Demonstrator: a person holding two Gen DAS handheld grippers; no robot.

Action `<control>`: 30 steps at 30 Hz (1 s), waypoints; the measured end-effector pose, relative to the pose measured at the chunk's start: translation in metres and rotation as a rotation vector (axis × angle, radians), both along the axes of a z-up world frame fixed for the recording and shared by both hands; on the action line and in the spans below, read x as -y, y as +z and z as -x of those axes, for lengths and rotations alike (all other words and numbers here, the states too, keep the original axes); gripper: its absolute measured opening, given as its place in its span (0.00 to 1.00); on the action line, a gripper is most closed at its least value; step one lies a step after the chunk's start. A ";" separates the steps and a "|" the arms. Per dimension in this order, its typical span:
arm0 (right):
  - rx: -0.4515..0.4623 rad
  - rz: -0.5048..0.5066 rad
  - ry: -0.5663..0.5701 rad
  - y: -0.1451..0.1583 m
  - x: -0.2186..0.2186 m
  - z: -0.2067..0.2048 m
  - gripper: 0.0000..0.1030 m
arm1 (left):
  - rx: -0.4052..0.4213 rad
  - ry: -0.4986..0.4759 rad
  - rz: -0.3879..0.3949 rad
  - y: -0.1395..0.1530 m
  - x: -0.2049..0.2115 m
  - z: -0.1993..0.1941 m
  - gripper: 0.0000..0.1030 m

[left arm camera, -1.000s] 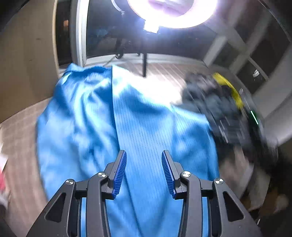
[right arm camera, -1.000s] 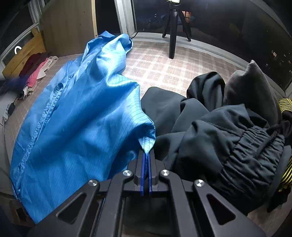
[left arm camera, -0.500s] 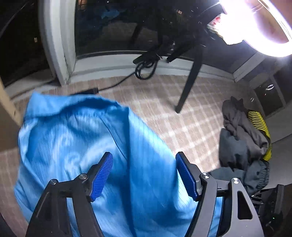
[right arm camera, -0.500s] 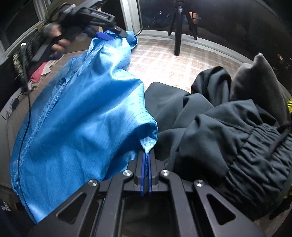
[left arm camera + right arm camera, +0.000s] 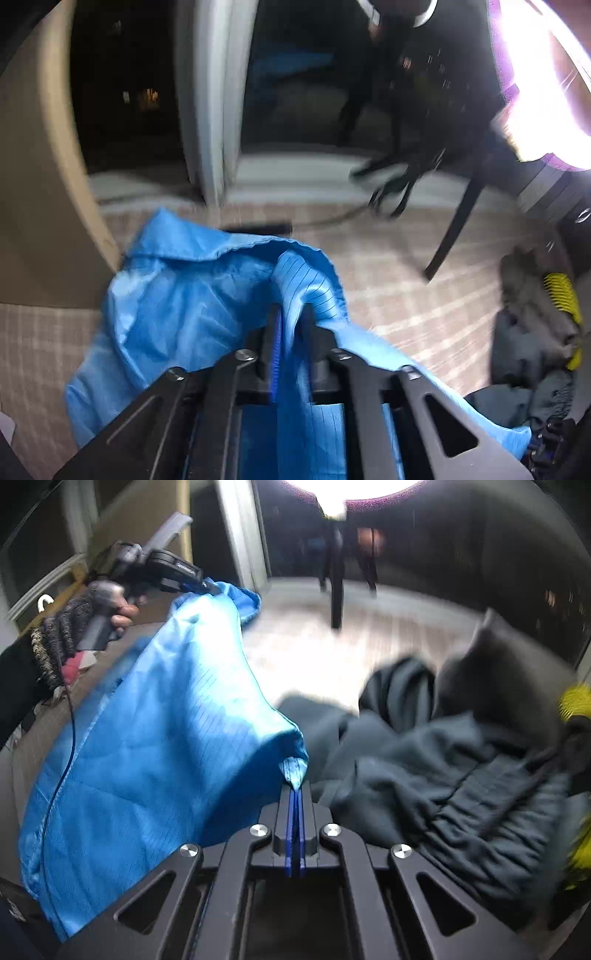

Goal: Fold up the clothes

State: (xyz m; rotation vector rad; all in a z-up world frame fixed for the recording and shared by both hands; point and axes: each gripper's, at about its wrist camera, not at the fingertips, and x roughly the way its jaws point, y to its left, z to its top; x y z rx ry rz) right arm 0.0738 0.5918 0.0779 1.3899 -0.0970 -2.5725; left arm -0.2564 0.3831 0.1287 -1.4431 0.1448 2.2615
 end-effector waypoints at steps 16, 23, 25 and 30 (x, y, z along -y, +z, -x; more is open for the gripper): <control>0.130 0.056 0.018 0.012 -0.017 -0.067 0.25 | -0.241 -0.128 0.056 0.121 0.090 -0.184 0.29; 0.246 0.288 -0.018 0.010 -0.007 -0.186 0.25 | -0.150 -0.201 -0.040 0.127 0.155 -0.349 0.36; 0.252 0.262 -0.023 -0.002 0.020 -0.214 0.25 | -0.069 -0.200 -0.099 0.110 0.168 -0.393 0.36; 0.296 0.059 0.007 -0.028 0.059 -0.249 0.17 | 0.054 -0.355 -0.099 0.055 0.134 -0.498 0.36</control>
